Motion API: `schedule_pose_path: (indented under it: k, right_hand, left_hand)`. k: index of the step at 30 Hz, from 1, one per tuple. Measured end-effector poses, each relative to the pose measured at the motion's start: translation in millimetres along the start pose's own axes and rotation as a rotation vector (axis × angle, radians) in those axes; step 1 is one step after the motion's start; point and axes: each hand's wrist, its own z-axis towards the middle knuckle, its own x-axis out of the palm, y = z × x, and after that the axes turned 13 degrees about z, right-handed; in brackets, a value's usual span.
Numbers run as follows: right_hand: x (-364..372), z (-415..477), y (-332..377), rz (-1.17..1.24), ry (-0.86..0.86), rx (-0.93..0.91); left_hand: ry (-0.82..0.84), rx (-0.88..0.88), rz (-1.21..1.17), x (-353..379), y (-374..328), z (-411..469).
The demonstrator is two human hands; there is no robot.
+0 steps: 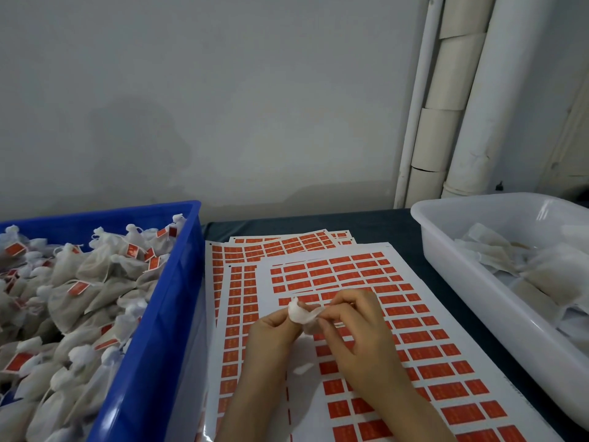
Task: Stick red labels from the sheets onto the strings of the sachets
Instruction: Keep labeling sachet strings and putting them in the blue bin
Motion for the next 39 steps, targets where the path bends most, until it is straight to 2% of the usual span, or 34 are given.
schedule_pose_path:
  k: [2,6,10,14,17,23,25,30,34,36,39]
  right_hand:
    - [-1,-1,-3,-0.047,0.058,-0.028]
    - [-1,-4,-5,0.108,0.183,0.150]
    - [-5,-1,-3,0.146,0.132,0.129]
    - [-9,3,-4,-0.009,0.072,-0.008]
    - [-9,5,-3,-0.013,0.060,-0.042]
    - [-4,-1,-9,0.203,0.059,0.212]
    - [-2,-1,-6,0.240,0.039,0.254]
    - [3,-1,-3,0.264,0.130,0.300]
    - [5,-2,-6,0.295,0.090,0.365]
    - [6,-2,-7,0.289,0.119,0.405]
    - [8,-3,-6,0.370,0.168,0.470]
  left_hand:
    - [-0.006,0.005,0.021,0,0,0]
    - [0.016,0.024,0.021,-2,-1,-2]
    - [0.081,0.025,0.035,-4,0,-1]
    - [0.116,0.051,0.145,-5,1,-1]
    - [0.154,0.059,0.175,-5,0,-2]
    - [0.202,0.076,0.176,-7,-3,-3]
    - [0.217,0.077,0.173,-5,-4,-3]
    - [0.186,0.064,0.213,0,0,0]
    - [0.136,0.050,0.068,4,2,3]
    - [0.099,0.061,-0.032,4,1,2]
    - [0.046,0.117,-0.043,7,1,0]
